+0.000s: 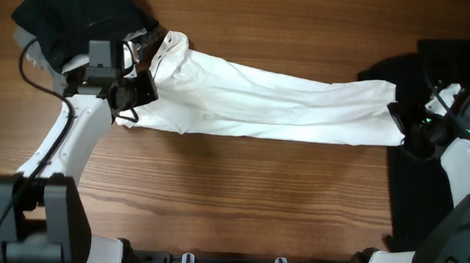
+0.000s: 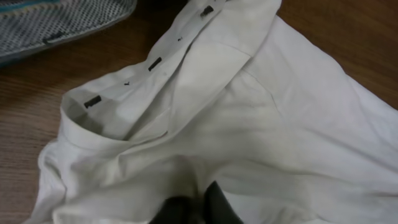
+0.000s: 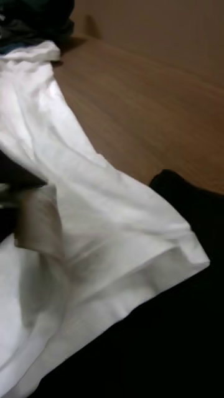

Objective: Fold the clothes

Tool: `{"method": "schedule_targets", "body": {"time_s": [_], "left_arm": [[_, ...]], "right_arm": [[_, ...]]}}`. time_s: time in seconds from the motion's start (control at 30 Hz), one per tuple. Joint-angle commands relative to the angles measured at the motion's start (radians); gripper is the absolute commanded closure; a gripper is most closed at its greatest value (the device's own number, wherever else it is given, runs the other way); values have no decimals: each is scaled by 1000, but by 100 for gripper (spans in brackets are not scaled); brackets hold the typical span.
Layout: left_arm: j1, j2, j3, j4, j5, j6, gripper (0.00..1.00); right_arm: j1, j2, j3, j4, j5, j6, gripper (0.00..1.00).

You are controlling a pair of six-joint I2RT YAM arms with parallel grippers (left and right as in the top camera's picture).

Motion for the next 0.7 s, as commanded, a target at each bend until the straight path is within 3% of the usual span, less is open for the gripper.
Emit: {"method": "schedule_targets", "body": {"time_s": [0.0, 0.03, 0.1, 0.33, 0.43, 0.53, 0.6, 0.67], "left_arm": [[-25, 40, 14, 40, -14, -14, 40], [-25, 44, 15, 45, -13, -14, 29], [-20, 46, 15, 16, -16, 16, 19], [69, 47, 11, -262, -208, 80, 17], [115, 51, 0, -272, -207, 72, 22], [140, 55, -56, -171, -132, 72, 22], [138, 67, -95, -71, -76, 72, 37], [138, 79, -114, -12, -64, 73, 66]], "right_arm": [[26, 31, 14, 19, 136, 52, 32], [26, 32, 14, 21, 146, 51, 27], [17, 32, 14, 2, 156, 31, 17], [-21, 32, 14, -273, 164, -66, 10], [-21, 32, 14, -361, 164, -99, 9], [-21, 32, 14, -428, 161, -144, 9], [-21, 32, 14, -446, 159, -180, 11], [-21, 32, 14, -453, 160, -183, 11]]}}
